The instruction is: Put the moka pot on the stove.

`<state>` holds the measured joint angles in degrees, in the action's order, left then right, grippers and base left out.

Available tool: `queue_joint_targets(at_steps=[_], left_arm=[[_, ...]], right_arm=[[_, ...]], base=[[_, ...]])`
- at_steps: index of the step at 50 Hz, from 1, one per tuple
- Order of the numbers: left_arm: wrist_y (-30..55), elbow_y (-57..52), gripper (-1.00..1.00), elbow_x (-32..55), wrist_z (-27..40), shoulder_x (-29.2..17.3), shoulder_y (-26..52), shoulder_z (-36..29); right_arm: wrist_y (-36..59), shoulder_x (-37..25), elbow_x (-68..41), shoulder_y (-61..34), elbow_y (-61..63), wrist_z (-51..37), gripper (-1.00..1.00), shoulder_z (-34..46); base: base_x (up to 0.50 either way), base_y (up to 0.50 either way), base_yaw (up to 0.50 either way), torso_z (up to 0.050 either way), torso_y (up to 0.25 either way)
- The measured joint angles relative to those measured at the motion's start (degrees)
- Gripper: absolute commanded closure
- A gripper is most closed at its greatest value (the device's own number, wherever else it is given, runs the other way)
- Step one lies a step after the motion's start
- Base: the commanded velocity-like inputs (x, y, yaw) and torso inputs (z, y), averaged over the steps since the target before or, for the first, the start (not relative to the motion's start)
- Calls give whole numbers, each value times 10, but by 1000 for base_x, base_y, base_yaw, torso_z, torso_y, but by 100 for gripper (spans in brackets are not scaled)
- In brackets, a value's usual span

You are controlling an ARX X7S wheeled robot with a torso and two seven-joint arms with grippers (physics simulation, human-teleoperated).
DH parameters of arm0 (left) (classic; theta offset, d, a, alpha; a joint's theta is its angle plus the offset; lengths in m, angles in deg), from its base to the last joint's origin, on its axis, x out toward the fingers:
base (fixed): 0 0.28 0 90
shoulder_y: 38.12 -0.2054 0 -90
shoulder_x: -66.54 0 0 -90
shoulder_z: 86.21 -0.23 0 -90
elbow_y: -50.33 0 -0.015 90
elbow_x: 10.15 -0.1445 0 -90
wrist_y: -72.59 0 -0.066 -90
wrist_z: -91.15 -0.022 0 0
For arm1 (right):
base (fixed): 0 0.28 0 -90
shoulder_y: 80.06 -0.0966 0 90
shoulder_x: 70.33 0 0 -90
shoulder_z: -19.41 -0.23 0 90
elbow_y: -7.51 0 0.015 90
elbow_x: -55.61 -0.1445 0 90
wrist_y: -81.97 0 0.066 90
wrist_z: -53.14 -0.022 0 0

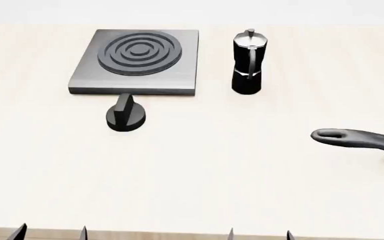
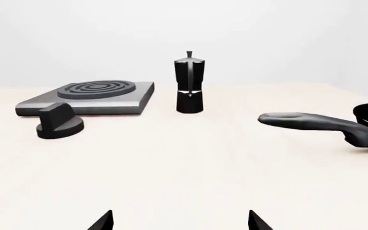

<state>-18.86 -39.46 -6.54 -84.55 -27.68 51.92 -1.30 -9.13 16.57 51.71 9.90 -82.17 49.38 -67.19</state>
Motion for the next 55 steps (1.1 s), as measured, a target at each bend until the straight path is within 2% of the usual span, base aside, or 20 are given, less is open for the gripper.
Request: queue_joint_targets(at_steps=[21, 55], left_arm=[[-9, -49, -100, 15, 7, -20, -15, -23], [-8, -87, -100, 35, 21, -40, -21, -43]], right_arm=[[1, -19, -6, 9, 54, -22, -100, 24], [3, -40, -18, 3, 76, -46, -100, 54]], base=[[30, 0, 0, 0, 0], [336, 0, 0, 0, 0]])
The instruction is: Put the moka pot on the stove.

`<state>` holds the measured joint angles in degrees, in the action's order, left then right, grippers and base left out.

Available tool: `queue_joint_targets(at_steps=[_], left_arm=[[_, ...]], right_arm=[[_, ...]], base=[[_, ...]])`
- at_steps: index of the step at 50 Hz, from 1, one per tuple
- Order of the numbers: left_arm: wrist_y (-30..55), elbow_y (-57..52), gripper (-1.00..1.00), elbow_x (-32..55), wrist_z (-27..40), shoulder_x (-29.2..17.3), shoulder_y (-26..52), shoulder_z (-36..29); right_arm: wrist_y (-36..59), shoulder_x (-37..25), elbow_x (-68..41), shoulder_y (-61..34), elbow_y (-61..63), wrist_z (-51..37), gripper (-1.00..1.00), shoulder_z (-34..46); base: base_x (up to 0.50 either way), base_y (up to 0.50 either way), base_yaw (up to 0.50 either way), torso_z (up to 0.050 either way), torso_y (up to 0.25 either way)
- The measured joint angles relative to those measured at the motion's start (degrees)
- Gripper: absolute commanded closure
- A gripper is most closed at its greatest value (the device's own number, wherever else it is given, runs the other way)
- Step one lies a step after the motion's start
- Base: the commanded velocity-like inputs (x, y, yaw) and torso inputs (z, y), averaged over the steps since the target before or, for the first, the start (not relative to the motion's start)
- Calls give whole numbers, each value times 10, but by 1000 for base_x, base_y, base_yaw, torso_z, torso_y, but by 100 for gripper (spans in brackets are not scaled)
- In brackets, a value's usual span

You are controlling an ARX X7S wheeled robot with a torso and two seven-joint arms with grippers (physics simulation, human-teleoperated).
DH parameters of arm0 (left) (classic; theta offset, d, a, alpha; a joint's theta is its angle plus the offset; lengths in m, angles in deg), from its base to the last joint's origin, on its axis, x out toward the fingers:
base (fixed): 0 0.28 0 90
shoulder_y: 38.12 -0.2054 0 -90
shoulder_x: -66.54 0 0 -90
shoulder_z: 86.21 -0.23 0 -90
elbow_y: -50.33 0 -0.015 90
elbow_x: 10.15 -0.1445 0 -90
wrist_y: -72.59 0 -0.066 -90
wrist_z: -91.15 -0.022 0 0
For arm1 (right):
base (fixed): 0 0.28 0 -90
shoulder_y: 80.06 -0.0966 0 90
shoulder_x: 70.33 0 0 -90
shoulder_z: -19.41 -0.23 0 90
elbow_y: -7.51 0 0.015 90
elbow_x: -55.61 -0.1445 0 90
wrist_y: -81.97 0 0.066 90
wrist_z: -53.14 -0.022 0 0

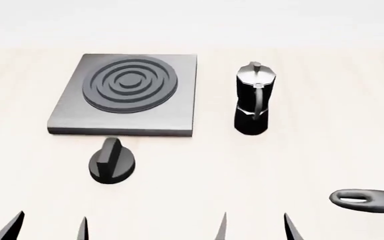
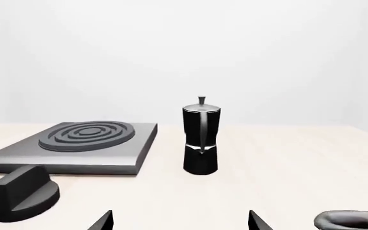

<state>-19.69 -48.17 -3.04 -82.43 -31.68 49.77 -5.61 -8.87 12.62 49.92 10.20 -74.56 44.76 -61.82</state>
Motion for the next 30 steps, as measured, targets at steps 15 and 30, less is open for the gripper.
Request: queue_joint_targets(at_steps=[15, 30], left_arm=[[-4, 7, -100, 6, 5, -6, 4, -7], [-6, 10, -100, 9, 11, -11, 6, -13]], right_arm=[[-3, -6, -7, -5, -6, -8, -100, 7], [-8, -11, -17, -9, -14, -14, -100, 12]], base=[[359, 0, 0, 0, 0], [356, 0, 0, 0, 0]])
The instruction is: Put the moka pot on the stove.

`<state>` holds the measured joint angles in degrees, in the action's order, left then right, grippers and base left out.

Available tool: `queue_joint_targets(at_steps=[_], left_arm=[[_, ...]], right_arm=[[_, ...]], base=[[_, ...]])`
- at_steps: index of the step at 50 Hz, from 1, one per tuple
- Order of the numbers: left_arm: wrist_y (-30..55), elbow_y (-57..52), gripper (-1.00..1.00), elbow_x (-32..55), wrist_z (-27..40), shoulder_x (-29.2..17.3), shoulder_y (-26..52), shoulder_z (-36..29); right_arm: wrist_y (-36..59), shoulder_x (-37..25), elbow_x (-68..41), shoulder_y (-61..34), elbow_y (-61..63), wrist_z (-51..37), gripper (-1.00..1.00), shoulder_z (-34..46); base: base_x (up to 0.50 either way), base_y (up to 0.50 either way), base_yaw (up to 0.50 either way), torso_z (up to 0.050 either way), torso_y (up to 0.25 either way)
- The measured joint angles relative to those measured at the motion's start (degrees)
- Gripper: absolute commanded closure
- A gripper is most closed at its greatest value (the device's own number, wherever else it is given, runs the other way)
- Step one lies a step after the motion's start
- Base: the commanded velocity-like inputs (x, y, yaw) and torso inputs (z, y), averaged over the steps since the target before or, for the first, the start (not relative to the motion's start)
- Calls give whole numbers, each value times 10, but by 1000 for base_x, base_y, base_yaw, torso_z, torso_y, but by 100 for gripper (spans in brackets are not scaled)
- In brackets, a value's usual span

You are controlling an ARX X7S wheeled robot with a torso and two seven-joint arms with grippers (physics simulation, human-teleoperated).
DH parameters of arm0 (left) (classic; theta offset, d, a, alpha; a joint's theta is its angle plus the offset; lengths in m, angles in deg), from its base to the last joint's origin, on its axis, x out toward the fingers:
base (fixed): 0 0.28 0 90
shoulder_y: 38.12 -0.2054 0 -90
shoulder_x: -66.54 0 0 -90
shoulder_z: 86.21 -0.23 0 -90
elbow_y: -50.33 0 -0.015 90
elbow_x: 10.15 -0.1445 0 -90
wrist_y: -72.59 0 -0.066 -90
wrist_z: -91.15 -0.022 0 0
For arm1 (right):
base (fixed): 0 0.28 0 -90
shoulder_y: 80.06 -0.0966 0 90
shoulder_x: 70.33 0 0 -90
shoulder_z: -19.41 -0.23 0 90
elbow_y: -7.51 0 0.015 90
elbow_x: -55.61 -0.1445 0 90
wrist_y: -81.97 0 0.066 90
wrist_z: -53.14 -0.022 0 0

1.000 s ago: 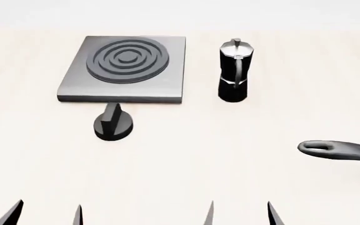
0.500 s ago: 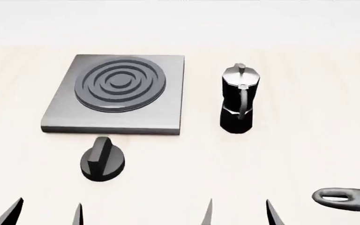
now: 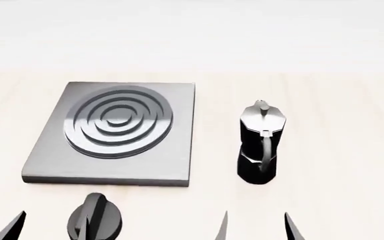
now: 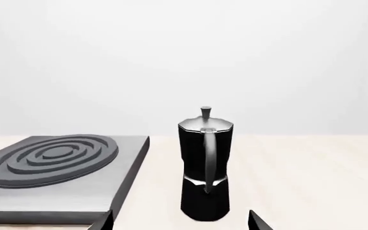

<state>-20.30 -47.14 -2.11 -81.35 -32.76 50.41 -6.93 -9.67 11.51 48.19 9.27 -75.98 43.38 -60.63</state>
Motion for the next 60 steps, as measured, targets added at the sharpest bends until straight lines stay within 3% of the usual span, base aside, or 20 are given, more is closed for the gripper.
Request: queue_joint_targets(at_steps=[22, 30, 60], left_arm=[[1, -5, -100, 5, 9, -8, 0, -8], [6, -11, -100, 8, 12, -11, 0, -11], [10, -20, -100, 13, 24, -23, 0, -24]], right_arm=[[-5, -8, -11, -6, -7, -8, -100, 6], [-4, -11, -13, -7, -9, -12, -100, 9], [-6, -17, -12, -12, -11, -21, -100, 28]], base=[[356, 0, 0, 0, 1], [0, 0, 0, 0, 0], [0, 332, 0, 0, 0]])
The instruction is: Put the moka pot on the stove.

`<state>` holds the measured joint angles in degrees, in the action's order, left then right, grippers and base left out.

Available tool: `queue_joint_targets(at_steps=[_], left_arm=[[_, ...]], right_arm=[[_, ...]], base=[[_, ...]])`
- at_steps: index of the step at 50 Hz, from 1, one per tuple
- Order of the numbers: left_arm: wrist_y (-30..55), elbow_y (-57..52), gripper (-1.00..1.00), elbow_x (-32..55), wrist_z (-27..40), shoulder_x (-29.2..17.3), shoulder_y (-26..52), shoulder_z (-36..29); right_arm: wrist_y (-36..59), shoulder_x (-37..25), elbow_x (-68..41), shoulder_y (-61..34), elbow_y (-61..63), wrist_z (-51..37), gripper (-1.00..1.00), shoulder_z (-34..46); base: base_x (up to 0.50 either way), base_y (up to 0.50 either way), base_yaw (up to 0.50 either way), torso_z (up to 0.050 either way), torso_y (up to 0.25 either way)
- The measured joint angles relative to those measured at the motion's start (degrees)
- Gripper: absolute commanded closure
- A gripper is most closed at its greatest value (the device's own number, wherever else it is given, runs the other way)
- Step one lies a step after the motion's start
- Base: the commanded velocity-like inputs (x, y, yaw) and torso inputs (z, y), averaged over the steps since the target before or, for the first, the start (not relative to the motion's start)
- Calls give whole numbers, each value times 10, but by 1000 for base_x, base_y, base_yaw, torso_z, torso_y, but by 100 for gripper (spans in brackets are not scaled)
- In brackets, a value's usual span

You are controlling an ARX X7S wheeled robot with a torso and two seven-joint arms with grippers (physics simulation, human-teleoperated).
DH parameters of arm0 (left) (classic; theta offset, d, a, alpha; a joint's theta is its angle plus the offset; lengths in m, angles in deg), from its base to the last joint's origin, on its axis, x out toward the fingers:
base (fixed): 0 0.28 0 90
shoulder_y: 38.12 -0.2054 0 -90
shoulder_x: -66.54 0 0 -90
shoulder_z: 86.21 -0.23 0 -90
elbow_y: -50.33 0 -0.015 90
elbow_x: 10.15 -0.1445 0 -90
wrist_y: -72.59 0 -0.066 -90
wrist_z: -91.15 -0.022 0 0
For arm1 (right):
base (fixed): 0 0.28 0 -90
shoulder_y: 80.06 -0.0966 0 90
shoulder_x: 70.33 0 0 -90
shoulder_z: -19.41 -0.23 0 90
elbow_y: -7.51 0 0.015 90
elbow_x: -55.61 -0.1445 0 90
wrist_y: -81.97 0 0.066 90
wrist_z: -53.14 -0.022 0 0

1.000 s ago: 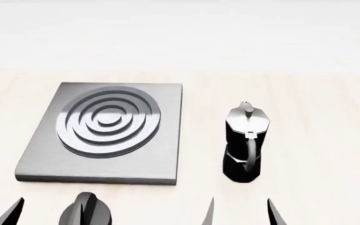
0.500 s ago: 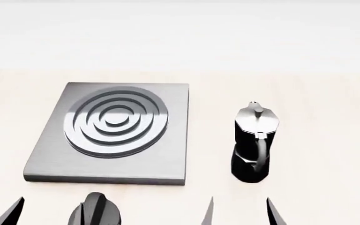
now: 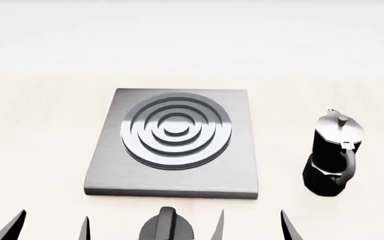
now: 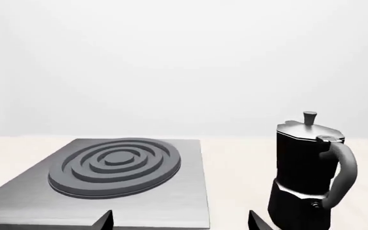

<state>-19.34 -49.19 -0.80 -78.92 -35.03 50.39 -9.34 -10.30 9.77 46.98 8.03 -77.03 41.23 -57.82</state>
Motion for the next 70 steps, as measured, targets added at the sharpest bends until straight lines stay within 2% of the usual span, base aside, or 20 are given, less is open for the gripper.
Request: queue_joint_targets(at_steps=[22, 45, 53, 64, 70], left_arm=[[-6, 4, -100, 3, 7, -6, 2, -9], [5, -10, -100, 3, 20, -15, 0, -18], [20, -24, -100, -61, -43, 43, -15, 42], [22, -31, -100, -88, -69, 66, -28, 63], [18, -28, -100, -92, -71, 68, -30, 63]], right_arm=[[-4, -5, -5, -1, -2, -7, -100, 8], [-24, -9, -33, 4, -13, -12, -100, -2], [-13, 40, 6, 12, -17, 45, -100, -62], [-4, 56, 35, 21, -21, 61, -100, -77], [101, 37, 15, -20, 38, 64, -100, -99]], base=[[0, 262, 0, 0, 0], [0, 0, 0, 0, 0], [0, 0, 0, 0, 0], [0, 0, 0, 0, 0], [0, 0, 0, 0, 0]])
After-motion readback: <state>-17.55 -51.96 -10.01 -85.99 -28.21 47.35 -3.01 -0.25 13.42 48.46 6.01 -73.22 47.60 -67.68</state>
